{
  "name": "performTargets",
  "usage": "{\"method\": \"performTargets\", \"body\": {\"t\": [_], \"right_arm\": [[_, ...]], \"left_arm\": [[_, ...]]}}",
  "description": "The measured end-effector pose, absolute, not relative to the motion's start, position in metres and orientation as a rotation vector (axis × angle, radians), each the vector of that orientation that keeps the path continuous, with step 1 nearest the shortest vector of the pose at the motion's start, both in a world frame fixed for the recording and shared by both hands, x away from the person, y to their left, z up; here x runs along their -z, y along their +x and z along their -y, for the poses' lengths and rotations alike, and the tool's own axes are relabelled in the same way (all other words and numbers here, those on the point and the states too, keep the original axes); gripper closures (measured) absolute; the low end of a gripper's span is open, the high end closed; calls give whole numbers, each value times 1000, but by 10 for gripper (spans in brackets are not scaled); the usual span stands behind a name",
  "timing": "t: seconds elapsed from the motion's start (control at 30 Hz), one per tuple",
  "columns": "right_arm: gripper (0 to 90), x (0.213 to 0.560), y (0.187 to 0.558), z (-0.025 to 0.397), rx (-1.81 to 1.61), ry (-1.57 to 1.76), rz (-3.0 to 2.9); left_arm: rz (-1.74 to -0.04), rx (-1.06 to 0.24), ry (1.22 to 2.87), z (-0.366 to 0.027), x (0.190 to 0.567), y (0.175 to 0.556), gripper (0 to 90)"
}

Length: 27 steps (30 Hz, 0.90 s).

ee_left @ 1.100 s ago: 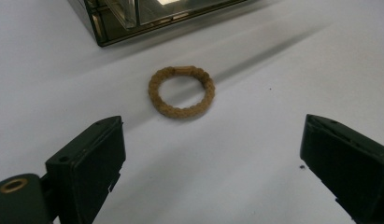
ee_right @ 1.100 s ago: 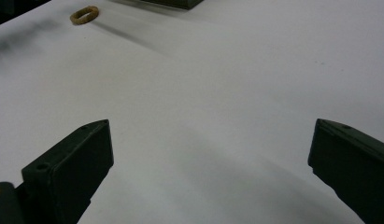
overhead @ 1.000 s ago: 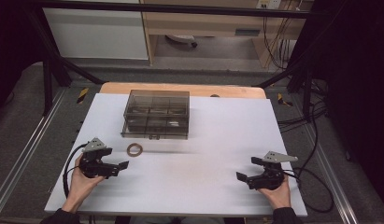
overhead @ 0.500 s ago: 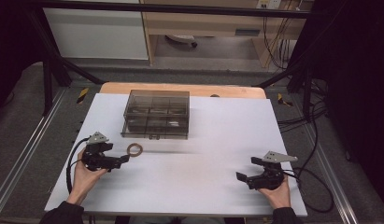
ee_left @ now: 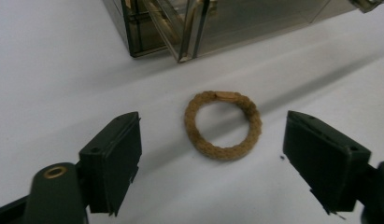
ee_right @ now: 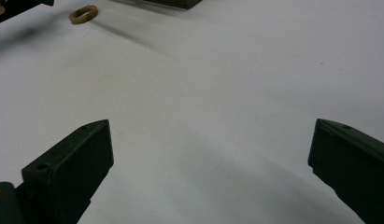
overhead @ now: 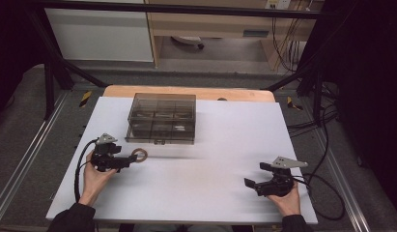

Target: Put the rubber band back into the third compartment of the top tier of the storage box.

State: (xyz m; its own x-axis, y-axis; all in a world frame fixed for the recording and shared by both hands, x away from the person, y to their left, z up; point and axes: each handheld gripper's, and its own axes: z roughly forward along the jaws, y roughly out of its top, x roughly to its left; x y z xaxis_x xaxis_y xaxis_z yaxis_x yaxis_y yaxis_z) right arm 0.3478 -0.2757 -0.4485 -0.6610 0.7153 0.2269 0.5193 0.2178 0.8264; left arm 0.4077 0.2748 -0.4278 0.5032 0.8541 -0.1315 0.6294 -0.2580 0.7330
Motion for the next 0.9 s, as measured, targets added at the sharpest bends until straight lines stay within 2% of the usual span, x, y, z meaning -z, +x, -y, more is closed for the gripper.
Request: {"method": "performTargets", "body": {"t": [0.3, 0.53, 0.9], "right_arm": [[7, 448, 348, 276, -1421, 1179, -2283], [7, 449, 348, 276, -1418, 1174, -2288], [7, 449, 348, 276, -1419, 1174, -2285]], "left_arm": [[-1226, -402, 2013, -271, 436, 415, 327], [-1234, -416, 2006, -271, 438, 417, 474], [-1245, -423, 2023, -267, 443, 421, 602]]}}
